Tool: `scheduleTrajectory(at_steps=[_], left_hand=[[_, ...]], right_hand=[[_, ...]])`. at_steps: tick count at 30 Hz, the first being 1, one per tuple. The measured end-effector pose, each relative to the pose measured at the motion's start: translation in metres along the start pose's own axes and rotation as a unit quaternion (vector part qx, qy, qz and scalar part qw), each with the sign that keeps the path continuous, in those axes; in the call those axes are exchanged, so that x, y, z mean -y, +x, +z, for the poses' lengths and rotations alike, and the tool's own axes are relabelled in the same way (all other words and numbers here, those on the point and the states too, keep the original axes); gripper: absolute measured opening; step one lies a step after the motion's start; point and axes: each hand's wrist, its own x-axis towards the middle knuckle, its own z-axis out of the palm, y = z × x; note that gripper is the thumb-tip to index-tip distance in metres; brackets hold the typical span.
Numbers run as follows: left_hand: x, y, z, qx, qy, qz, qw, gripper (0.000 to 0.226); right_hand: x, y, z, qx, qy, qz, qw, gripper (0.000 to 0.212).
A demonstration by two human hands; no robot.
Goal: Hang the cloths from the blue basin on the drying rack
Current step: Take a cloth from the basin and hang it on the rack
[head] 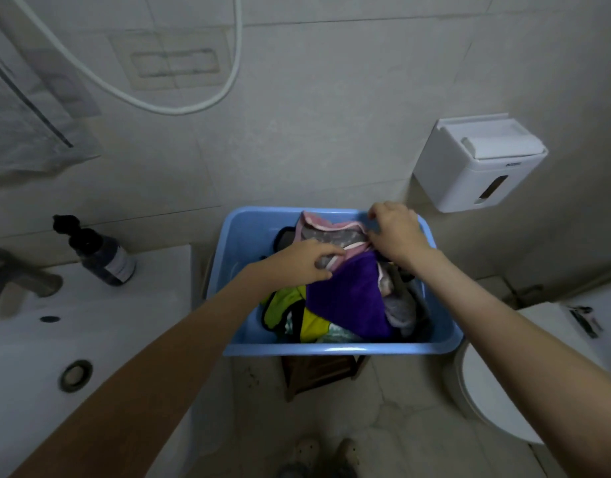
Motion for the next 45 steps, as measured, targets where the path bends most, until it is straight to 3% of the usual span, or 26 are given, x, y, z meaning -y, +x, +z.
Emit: scheduleTrajectory(at_steps=[2, 5, 8, 12, 16, 19, 23, 25, 27, 32, 35, 39, 41, 45], left_hand=[[-0.002, 0.007, 0.003, 0.030, 0.040, 0.023, 0.999, 0.047], [-0.001, 0.013, 0.007, 0.053, 0.077, 0.036, 0.995, 0.011], [0.005, 0.013, 0.009, 0.096, 0.093, 0.014, 0.991, 0.016], [0.018, 0.011, 0.014, 0.114, 0.053, -0.002, 0.992, 0.022], [0.018, 0.011, 0.021, 0.077, -0.013, -0.009, 0.997, 0.066], [0.014, 0.013, 0.027, 0.057, 0.034, -0.011, 0.998, 0.093], [-0.004, 0.012, 0.028, -0.008, 0.117, 0.001, 0.993, 0.103], [-0.016, 0.010, 0.026, -0.031, 0.156, 0.047, 0.986, 0.107], [-0.024, 0.010, 0.027, -0.041, 0.211, 0.088, 0.973, 0.113], [-0.024, 0.010, 0.023, -0.135, 0.243, 0.059, 0.959, 0.117], [-0.021, 0.014, 0.013, -0.205, 0.162, -0.015, 0.965, 0.090], [0.004, 0.016, 0.004, -0.216, 0.158, -0.076, 0.960, 0.052], [0.018, 0.014, 0.007, -0.193, 0.130, -0.102, 0.967, 0.049], [0.019, 0.018, 0.014, -0.180, 0.121, -0.115, 0.969, 0.048]], right_hand=[[0.012, -0.009, 0.002, -0.002, 0.036, -0.073, 0.997, 0.026], [0.033, -0.022, 0.000, 0.068, 0.083, -0.187, 0.976, 0.021], [0.042, -0.036, 0.000, 0.166, 0.123, -0.194, 0.959, 0.026], [0.033, -0.044, 0.009, 0.179, 0.113, -0.203, 0.956, 0.058], [0.023, -0.056, 0.014, 0.195, -0.046, -0.203, 0.958, 0.105], [0.008, -0.064, 0.017, 0.172, -0.132, -0.139, 0.966, 0.119], [-0.010, -0.063, 0.018, 0.197, -0.013, 0.039, 0.980, 0.099], [-0.011, -0.061, 0.019, 0.196, 0.067, 0.073, 0.976, 0.071], [-0.005, -0.057, 0.017, 0.154, 0.116, 0.064, 0.979, 0.058], [0.013, -0.038, 0.005, 0.027, 0.165, -0.025, 0.986, 0.046], [0.023, -0.028, -0.003, 0.005, 0.222, -0.073, 0.972, 0.033], [0.028, -0.028, 0.000, 0.059, 0.272, -0.122, 0.953, 0.026], [0.024, -0.034, 0.010, 0.077, 0.222, -0.232, 0.944, 0.031], [0.014, -0.040, 0.031, 0.077, -0.012, -0.425, 0.902, 0.036]])
